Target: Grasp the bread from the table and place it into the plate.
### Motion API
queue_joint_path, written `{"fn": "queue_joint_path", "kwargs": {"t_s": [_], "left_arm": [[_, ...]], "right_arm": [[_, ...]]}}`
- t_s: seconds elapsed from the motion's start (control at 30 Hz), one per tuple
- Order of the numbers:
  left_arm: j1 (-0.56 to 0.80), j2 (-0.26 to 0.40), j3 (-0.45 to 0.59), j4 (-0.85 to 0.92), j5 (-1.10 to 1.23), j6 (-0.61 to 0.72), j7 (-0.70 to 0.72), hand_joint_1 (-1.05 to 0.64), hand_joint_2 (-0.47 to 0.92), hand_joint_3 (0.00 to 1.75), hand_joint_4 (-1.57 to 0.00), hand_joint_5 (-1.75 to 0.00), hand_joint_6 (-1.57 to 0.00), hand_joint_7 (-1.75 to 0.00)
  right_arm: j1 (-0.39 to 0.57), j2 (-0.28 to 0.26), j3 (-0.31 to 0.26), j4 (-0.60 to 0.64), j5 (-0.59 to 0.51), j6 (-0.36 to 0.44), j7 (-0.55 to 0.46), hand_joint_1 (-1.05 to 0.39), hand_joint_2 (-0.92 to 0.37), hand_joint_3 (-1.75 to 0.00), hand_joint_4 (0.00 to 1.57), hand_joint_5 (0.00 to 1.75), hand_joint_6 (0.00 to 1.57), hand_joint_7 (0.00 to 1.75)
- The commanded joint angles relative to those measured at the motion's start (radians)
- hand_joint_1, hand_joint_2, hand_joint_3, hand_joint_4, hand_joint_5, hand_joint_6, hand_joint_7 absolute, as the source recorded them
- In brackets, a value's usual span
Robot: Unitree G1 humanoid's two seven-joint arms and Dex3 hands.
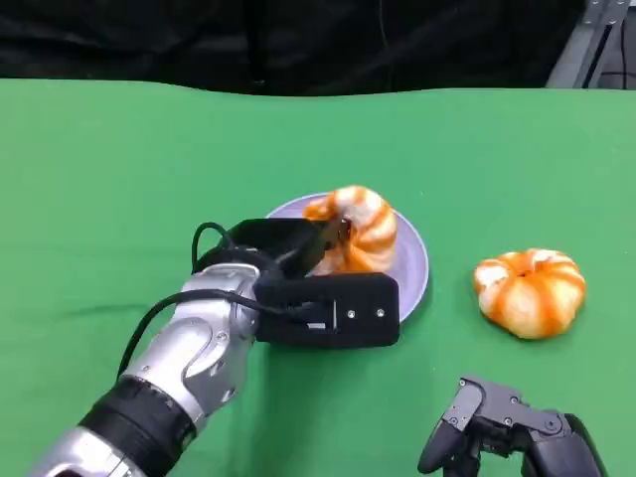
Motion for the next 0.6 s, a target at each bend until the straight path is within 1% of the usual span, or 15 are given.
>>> {"fn": "queue_joint_path", "kwargs": {"t_s": [0.03, 0.23, 0.33, 0.37, 0.4, 0.47, 0.53, 0.6], "left_arm": [[0.001, 0.022, 0.004, -0.007, 0.0, 0.003, -0.021, -0.74, 0.92, 0.42, -0.94, -0.34, -0.16, -0.03], [-0.002, 0.028, -0.003, -0.003, 0.008, 0.0, -0.028, -0.74, 0.92, 0.41, -0.92, -0.33, -0.2, -0.05], [-0.011, 0.034, -0.023, 0.009, 0.034, -0.003, -0.025, -0.74, 0.92, 0.44, -0.7, -0.2, -0.27, -0.08], [-0.013, 0.035, -0.028, 0.013, 0.043, -0.002, -0.023, -0.75, 0.92, 0.46, -0.56, -0.12, -0.43, -0.11], [-0.015, 0.035, -0.03, 0.015, 0.048, 0.0, -0.022, -0.76, 0.92, 0.46, -0.51, -0.09, -0.48, -0.11], [-0.01, 0.031, -0.023, 0.014, 0.047, -0.001, -0.008, -0.76, 0.92, 0.46, -0.44, -0.06, -0.58, -0.11], [0.0, 0.024, -0.009, 0.009, 0.042, -0.002, 0.016, -0.74, 0.92, 0.41, -0.34, -0.01, -0.77, -0.09], [0.006, 0.019, -0.001, 0.009, 0.039, -0.003, 0.035, -0.73, 0.92, 0.39, -0.33, -0.01, -0.85, -0.1]], "right_arm": [[0.005, -0.005, -0.001, -0.012, 0.01, -0.006, -0.001, -0.01, -0.19, -1.63, 0.89, 1.75, 0.82, 1.46], [0.008, -0.005, 0.002, -0.014, 0.006, -0.006, -0.003, 0.0, -0.2, -1.63, 0.89, 1.75, 0.82, 1.46], [0.008, -0.005, 0.001, -0.015, 0.005, -0.006, -0.003, 0.0, -0.2, -1.63, 0.89, 1.75, 0.82, 1.46], [0.008, -0.006, 0.001, -0.015, 0.005, -0.005, -0.002, 0.0, -0.2, -1.63, 0.89, 1.75, 0.82, 1.46], [0.008, -0.006, 0.001, -0.015, 0.005, -0.005, -0.002, 0.0, -0.2, -1.63, 0.89, 1.75, 0.82, 1.46], [0.008, -0.006, 0.001, -0.017, 0.007, -0.004, -0.001, 0.0, -0.19, -1.63, 0.89, 1.75, 0.82, 1.46], [0.009, -0.007, 0.001, -0.018, 0.009, -0.002, 0.001, 0.0, -0.2, -1.63, 0.89, 1.75, 0.82, 1.46], [0.009, -0.009, 0.0, -0.017, 0.005, -0.004, 0.001, 0.0, -0.2, -1.63, 0.89, 1.75, 0.82, 1.46]]}}
